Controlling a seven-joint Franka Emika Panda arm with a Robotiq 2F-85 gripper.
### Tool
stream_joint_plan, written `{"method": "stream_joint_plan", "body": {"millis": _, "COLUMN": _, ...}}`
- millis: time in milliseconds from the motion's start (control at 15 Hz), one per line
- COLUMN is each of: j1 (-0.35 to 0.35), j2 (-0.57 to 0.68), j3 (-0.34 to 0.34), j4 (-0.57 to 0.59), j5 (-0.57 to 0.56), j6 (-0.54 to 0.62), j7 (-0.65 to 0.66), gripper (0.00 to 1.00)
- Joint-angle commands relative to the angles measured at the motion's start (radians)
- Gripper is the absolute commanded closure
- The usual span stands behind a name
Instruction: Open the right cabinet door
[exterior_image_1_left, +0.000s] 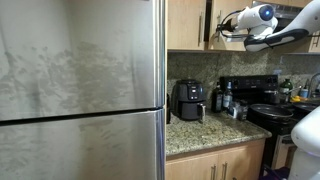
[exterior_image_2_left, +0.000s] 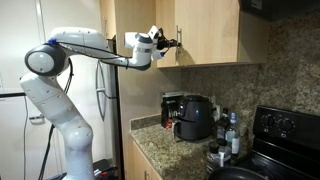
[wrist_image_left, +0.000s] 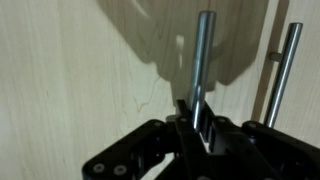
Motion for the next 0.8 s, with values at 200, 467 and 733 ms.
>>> {"method": "stream_joint_plan", "body": {"millis": 200, "j1": -0.095, "j2": -0.073, "j3": -0.074, "j4": -0.059, "j5": -0.062, "j6": 0.057, "j7": -0.006, "gripper": 1.0}}
{"method": "stream_joint_plan", "body": {"millis": 467, "j1": -0.085, "j2": -0.136, "j3": -0.079, "j4": -0.101, "j5": -0.057, "j6": 0.048, "j7": -0.015, "gripper": 1.0}}
{"method": "stream_joint_plan", "body": {"millis": 733, "j1": -0.135, "j2": -0.099, "j3": -0.031, "j4": -0.051, "j5": -0.045, "j6": 0.08, "j7": 0.015, "gripper": 1.0}}
